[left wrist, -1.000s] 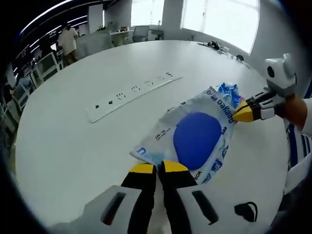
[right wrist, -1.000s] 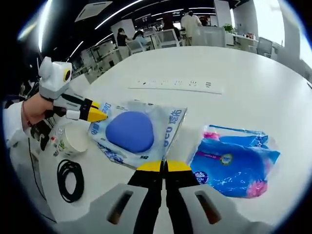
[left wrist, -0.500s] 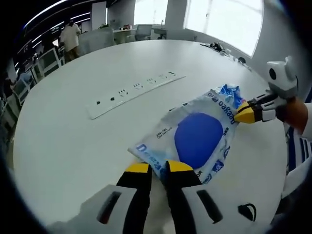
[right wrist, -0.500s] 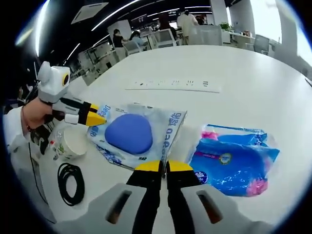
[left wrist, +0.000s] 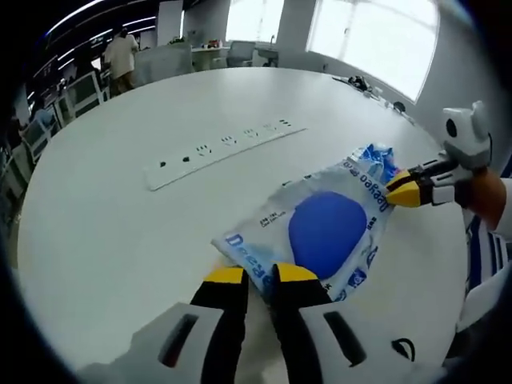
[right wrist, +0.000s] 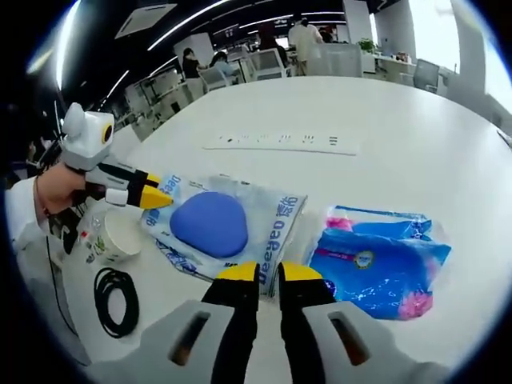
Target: Arrange the tabletop items into an orderly group along one side of the table until the central work area is clear of visible clutter.
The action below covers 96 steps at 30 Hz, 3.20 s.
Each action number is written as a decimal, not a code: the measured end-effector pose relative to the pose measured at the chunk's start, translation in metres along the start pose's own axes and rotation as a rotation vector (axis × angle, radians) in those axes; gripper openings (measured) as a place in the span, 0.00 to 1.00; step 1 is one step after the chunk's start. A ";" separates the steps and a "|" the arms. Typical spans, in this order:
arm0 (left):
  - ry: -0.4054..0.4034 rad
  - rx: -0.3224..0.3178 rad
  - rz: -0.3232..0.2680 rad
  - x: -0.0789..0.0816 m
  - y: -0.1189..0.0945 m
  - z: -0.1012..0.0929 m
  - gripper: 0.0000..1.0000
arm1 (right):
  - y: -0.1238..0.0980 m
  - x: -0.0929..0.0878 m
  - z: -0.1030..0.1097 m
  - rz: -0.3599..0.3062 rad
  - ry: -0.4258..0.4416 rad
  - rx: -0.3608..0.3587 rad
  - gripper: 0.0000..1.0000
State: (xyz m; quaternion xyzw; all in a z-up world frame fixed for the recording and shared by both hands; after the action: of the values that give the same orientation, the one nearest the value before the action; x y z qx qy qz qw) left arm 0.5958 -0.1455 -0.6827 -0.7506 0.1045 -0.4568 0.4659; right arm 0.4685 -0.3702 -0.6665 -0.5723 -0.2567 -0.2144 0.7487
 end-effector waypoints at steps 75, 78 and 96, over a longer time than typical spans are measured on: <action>-0.290 0.134 -0.258 -0.033 -0.144 0.020 0.60 | -0.043 0.008 0.043 -0.096 -0.102 0.067 0.33; -0.303 0.151 -0.262 -0.042 -0.154 0.021 0.60 | -0.045 0.008 0.047 -0.093 -0.114 0.074 0.33; -0.353 0.208 -0.284 -0.085 -0.199 -0.007 0.61 | -0.055 0.005 0.072 -0.090 -0.181 0.143 0.41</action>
State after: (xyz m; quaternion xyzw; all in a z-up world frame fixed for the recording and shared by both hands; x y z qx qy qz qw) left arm 0.4895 0.0083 -0.5739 -0.7739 -0.1326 -0.3880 0.4827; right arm 0.4291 -0.3146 -0.6069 -0.5227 -0.3632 -0.1762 0.7509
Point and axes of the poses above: the point that each gripper's makers call its tool centre point, and the gripper's own axes: y roughly forward along the fingers, z roughly to its left, x roughly out of its top, the point moved 9 cm from there along -y, roughly backward along the fingers, and after that the axes turned 4 degrees about z, right-handed, at the moved point
